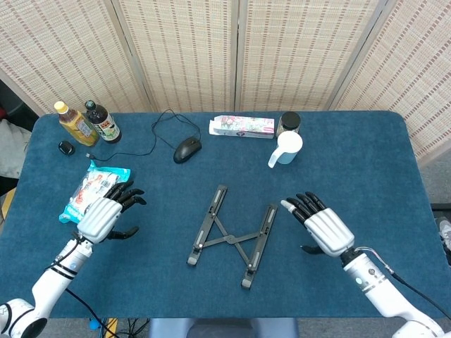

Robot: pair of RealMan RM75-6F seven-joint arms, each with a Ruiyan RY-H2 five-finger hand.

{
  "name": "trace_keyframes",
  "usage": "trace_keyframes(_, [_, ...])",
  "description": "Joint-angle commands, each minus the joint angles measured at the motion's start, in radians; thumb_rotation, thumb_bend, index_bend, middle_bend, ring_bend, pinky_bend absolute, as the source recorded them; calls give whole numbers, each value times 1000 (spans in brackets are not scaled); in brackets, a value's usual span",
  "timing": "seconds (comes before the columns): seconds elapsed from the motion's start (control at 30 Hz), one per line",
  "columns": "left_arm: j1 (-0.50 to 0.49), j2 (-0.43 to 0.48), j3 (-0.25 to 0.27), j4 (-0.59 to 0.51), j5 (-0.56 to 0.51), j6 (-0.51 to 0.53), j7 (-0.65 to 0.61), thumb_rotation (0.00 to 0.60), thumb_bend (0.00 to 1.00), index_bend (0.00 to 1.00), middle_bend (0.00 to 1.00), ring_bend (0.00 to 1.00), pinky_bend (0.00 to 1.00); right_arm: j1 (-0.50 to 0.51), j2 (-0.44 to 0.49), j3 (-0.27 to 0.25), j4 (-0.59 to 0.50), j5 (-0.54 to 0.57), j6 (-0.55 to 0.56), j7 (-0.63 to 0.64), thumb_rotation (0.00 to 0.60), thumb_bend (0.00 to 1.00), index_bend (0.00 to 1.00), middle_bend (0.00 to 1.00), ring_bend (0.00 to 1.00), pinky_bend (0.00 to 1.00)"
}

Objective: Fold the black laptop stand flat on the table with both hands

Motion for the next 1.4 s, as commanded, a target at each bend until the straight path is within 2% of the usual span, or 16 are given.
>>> trace_keyframes(0.03, [3, -4, 3, 0, 1, -3, -1, 600, 221, 280, 172, 31, 56, 20, -54, 13, 55, 32, -30, -32, 600, 27, 0, 100, 0, 26])
trace_keyframes(0.67, [21, -9, 20, 6, 32, 12, -12, 600, 221, 280, 172, 31, 56, 135, -359, 90, 338, 145, -127, -132, 600, 29, 0, 56, 0, 1])
trace_keyframes(1.13, [21, -15, 20, 35, 41, 10, -32, 600, 221, 280, 172, 31, 55, 207, -501, 106, 514, 158, -157, -168, 600, 29, 0, 46, 0, 0])
trace_keyframes(1.4, [30, -12, 22, 41, 41, 21, -39, 600, 221, 280, 172, 31, 55, 245, -564, 136, 597, 182, -167, -165, 600, 30, 0, 46, 0, 0])
